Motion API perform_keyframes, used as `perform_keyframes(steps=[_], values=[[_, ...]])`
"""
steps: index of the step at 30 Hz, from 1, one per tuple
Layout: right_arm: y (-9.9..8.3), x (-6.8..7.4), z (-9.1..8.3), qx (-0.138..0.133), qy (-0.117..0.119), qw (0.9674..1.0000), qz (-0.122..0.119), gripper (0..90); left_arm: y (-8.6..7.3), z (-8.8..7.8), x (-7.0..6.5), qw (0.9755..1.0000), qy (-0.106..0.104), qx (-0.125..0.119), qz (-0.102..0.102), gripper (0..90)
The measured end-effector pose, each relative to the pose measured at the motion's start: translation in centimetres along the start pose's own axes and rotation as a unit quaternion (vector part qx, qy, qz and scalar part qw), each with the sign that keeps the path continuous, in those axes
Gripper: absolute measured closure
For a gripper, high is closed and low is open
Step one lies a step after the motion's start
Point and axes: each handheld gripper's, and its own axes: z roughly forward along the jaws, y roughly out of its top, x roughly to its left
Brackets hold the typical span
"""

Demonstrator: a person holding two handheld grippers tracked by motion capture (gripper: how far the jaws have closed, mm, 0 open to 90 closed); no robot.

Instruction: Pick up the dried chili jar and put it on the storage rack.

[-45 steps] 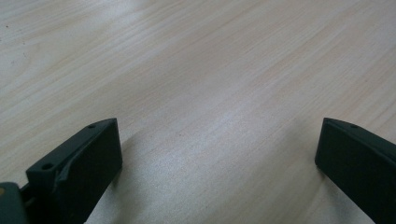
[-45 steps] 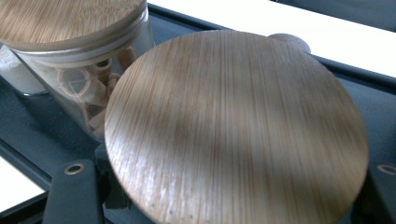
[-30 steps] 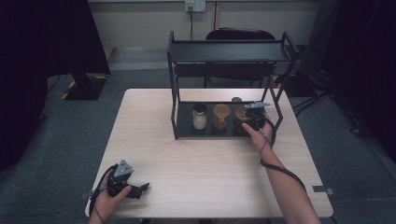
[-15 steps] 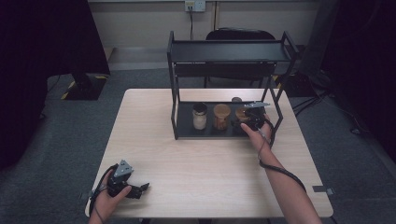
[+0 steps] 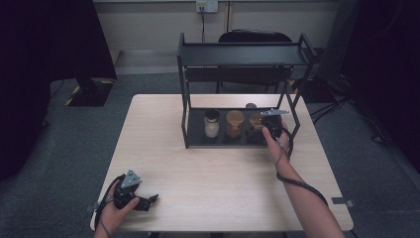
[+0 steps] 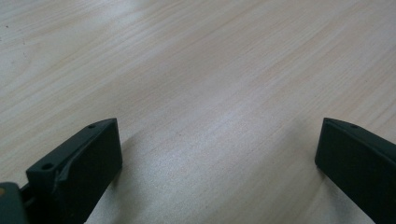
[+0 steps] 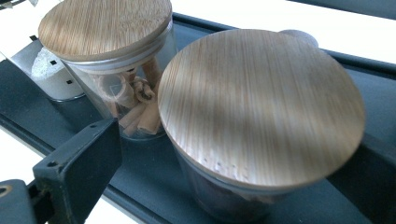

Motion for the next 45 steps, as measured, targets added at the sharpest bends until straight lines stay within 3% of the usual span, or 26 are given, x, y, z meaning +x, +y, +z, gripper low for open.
perform_keyframes(steps=[21,45], values=[[-1.2,0.1,-2.0,-0.008,-0.013,0.9999,0.008,1.0,0.0,0.0,0.0,1.0,0.0,0.0,0.0,0.1],[-2.2,1.1,-3.5,-0.009,0.009,0.9999,-0.006,1.4,0.0,0.0,0.0,1.0,0.0,0.0,0.0,0.1]])
